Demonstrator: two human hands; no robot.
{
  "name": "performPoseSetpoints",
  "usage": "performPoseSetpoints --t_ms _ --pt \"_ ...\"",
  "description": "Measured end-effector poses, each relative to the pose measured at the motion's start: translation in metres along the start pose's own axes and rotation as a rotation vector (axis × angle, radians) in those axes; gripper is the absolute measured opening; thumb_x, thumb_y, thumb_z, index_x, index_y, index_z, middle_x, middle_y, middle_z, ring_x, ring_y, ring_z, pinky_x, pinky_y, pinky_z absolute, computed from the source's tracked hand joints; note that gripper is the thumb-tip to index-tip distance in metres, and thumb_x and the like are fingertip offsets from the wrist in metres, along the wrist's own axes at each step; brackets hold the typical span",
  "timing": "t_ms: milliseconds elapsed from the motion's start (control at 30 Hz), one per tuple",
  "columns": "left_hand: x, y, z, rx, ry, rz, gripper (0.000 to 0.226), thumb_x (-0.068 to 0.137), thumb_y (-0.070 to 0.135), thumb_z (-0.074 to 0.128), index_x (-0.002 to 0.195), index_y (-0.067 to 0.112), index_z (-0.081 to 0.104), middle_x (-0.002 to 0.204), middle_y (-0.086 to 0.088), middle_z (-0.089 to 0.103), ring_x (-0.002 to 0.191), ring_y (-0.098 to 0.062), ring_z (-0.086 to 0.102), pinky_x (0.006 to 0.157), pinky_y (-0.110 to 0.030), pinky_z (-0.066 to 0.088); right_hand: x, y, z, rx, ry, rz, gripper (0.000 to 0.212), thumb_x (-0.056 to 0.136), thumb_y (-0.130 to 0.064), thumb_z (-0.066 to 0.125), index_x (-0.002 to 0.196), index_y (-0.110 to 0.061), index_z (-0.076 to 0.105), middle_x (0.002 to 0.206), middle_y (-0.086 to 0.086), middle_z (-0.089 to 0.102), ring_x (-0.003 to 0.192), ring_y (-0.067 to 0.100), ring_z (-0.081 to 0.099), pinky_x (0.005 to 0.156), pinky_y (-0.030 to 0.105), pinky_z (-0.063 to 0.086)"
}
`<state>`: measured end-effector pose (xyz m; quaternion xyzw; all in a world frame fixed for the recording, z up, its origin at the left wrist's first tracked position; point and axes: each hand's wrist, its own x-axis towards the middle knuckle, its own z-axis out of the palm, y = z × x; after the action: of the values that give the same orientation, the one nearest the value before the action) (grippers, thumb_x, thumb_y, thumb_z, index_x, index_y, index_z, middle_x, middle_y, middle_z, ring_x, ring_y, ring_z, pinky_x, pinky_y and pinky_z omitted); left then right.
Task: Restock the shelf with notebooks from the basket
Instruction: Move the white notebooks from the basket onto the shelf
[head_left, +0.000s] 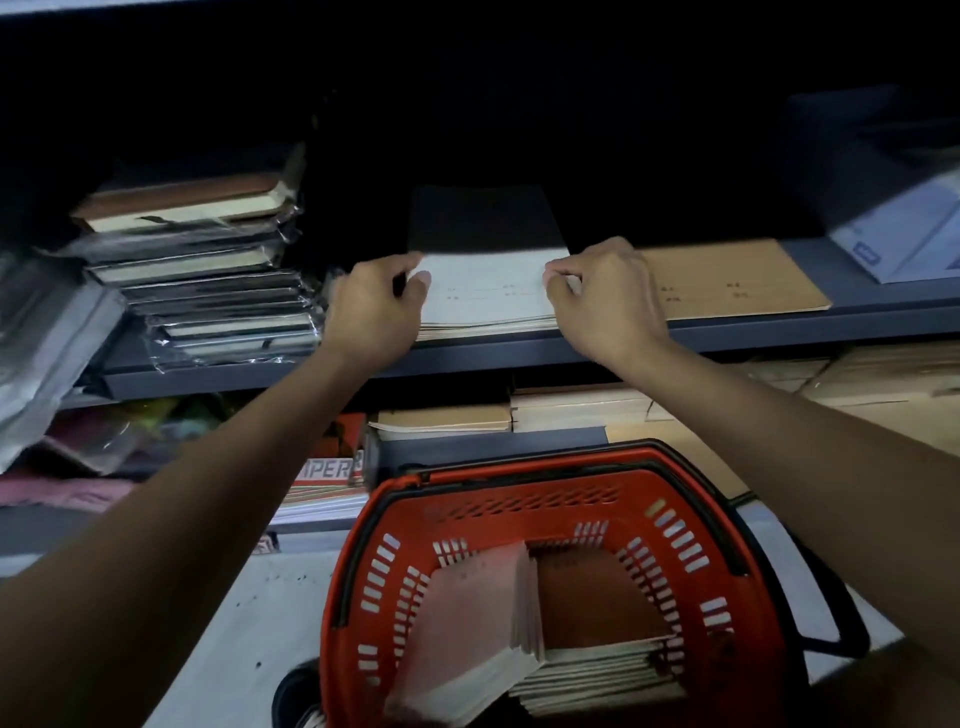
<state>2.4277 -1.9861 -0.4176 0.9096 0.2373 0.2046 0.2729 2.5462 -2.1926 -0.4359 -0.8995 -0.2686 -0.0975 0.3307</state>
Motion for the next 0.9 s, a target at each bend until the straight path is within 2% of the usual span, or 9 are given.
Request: performPoseSetpoints --t_ms 100,167,233,400,533,667,800,900 --pt "-0.011 0.001 -0.005 -0.008 -0.087 0.023 0.078 0.088 0.063 0.068 0.149 0.017 0.053 0.148 -0.002 0.058 0.138 -0.020 0.052 0.113 -0.028 0.038 -0.009 -0.001 -0.010 -0.055 -0.141 0.020 0.077 0.082 -0.075 0.054 0.135 -0.021 0.069 0.134 0.009 0.066 0.129 0.027 0.054 0.111 0.039 0.044" --pt "-0.020 0.000 -0.005 0.078 -0.125 0.082 0.095 0.079 0.065 0.076 0.154 0.015 0.046 0.149 -0.003 0.057 0.138 -0.021 0.051 0.109 -0.026 0.039 -0.014 0.000 -0.015 -0.129 -0.181 -0.015 0.094 0.076 -0.085 0.056 0.143 -0.019 0.062 0.140 0.007 0.062 0.135 0.029 0.047 0.115 0.043 0.039" --pt "-0.022 -0.004 -0.005 0.135 -0.115 0.127 0.099 0.077 0.062 0.078 0.155 0.013 0.043 0.149 -0.006 0.057 0.137 -0.023 0.052 0.108 -0.028 0.041 -0.017 0.001 -0.017 -0.159 -0.183 -0.046 0.093 0.078 -0.079 0.066 0.146 -0.017 0.058 0.142 0.008 0.060 0.136 0.030 0.045 0.116 0.042 0.037" --pt "-0.019 -0.008 -0.002 0.079 -0.107 0.064 0.100 0.073 0.062 0.082 0.154 0.018 0.045 0.148 -0.004 0.057 0.136 -0.021 0.054 0.111 -0.032 0.045 -0.018 -0.002 -0.021 -0.187 -0.179 -0.070 0.087 0.080 -0.071 0.070 0.144 -0.012 0.059 0.138 0.014 0.063 0.134 0.029 0.049 0.121 0.041 0.031" --pt "-0.020 -0.011 0.000 0.081 -0.073 0.052 0.097 0.072 0.064 0.082 0.152 0.020 0.049 0.144 -0.004 0.061 0.133 -0.022 0.058 0.110 -0.037 0.049 -0.016 -0.004 -0.021 -0.150 -0.201 -0.011 0.090 0.074 -0.072 0.074 0.142 -0.014 0.062 0.133 0.012 0.064 0.133 0.029 0.048 0.116 0.040 0.037" --pt "-0.026 -0.007 0.001 0.097 -0.073 0.079 0.089 0.079 0.055 0.081 0.153 0.018 0.047 0.146 -0.006 0.060 0.136 -0.026 0.054 0.112 -0.041 0.047 -0.015 -0.006 -0.020 -0.124 -0.200 0.023 0.092 0.072 -0.070 0.077 0.144 -0.017 0.060 0.132 0.011 0.065 0.131 0.030 0.048 0.110 0.041 0.043" --pt "-0.036 -0.002 -0.002 0.110 -0.063 0.104 0.081 0.087 0.043 0.077 0.154 0.014 0.041 0.144 -0.006 0.061 0.134 -0.028 0.054 0.110 -0.039 0.046 -0.019 -0.006 -0.021 -0.174 -0.206 0.001 0.092 0.082 -0.065 0.074 0.154 -0.016 0.047 0.137 0.013 0.060 0.134 0.032 0.043 0.111 0.040 0.040" --pt "-0.045 0.001 -0.009 0.105 -0.041 0.138 0.070 0.088 0.036 0.076 0.148 0.018 0.046 0.134 -0.001 0.067 0.126 -0.025 0.061 0.104 -0.039 0.050 -0.028 -0.004 -0.021 -0.200 -0.196 0.009 0.093 0.086 -0.066 0.069 0.159 -0.017 0.038 0.133 0.015 0.058 0.129 0.034 0.043 0.107 0.042 0.041"
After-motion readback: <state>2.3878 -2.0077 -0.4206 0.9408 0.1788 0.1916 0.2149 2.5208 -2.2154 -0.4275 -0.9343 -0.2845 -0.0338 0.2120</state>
